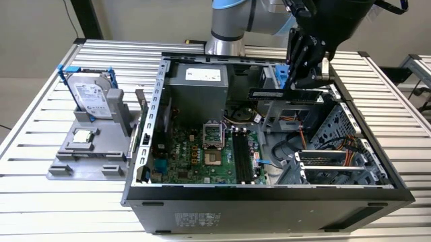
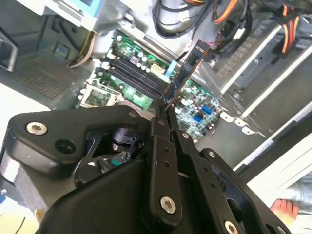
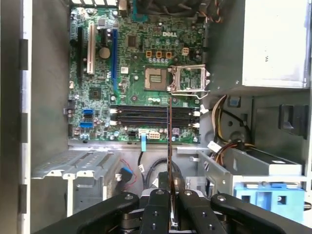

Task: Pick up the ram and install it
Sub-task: 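Pick up the ram and move it above insertion slot, then insert the ram into the slot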

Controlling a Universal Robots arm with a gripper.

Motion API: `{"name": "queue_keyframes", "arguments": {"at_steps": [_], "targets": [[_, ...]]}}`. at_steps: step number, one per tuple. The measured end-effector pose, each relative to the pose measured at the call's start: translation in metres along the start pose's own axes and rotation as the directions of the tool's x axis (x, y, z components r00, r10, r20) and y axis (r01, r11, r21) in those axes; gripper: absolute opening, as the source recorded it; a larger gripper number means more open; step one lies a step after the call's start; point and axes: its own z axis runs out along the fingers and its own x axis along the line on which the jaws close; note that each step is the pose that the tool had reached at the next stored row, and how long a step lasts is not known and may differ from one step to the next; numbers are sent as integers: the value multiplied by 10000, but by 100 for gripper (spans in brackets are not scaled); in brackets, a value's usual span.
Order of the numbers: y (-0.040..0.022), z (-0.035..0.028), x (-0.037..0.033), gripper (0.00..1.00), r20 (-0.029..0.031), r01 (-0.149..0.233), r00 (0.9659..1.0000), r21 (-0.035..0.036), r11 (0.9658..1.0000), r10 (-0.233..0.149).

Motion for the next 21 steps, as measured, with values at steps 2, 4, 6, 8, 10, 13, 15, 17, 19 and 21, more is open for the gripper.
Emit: {"name": "queue_keyframes", "arguments": {"at_steps": [2, 4, 6, 8, 10, 13, 15, 17, 19, 21], "targets": [[1, 5, -71, 0, 0, -1, 10000, 1, 10000, 1], [1, 10, -127, 0, 1, 0, 10000, 1, 10000, 0], [0, 10, -148, 0, -1, 1, 10000, 1, 10000, -1], [0, 11, -147, 0, 1, 1, 10000, 1, 10000, -1], [2, 11, -141, 0, 1, 4, 10000, 3, 10000, -4], [23, 11, -139, 0, 0, 5, 10000, 13, 10000, -5], [44, 12, -139, 0, 0, 5, 10000, 22, 10000, -5], [63, 12, -139, 0, 0, 7, 10000, 42, 10000, -7], [86, 12, -138, 0, -1, 8, 10000, 69, 10000, -8], [99, 13, -133, 0, 1, 8, 10000, 79, 10000, -8]]}}
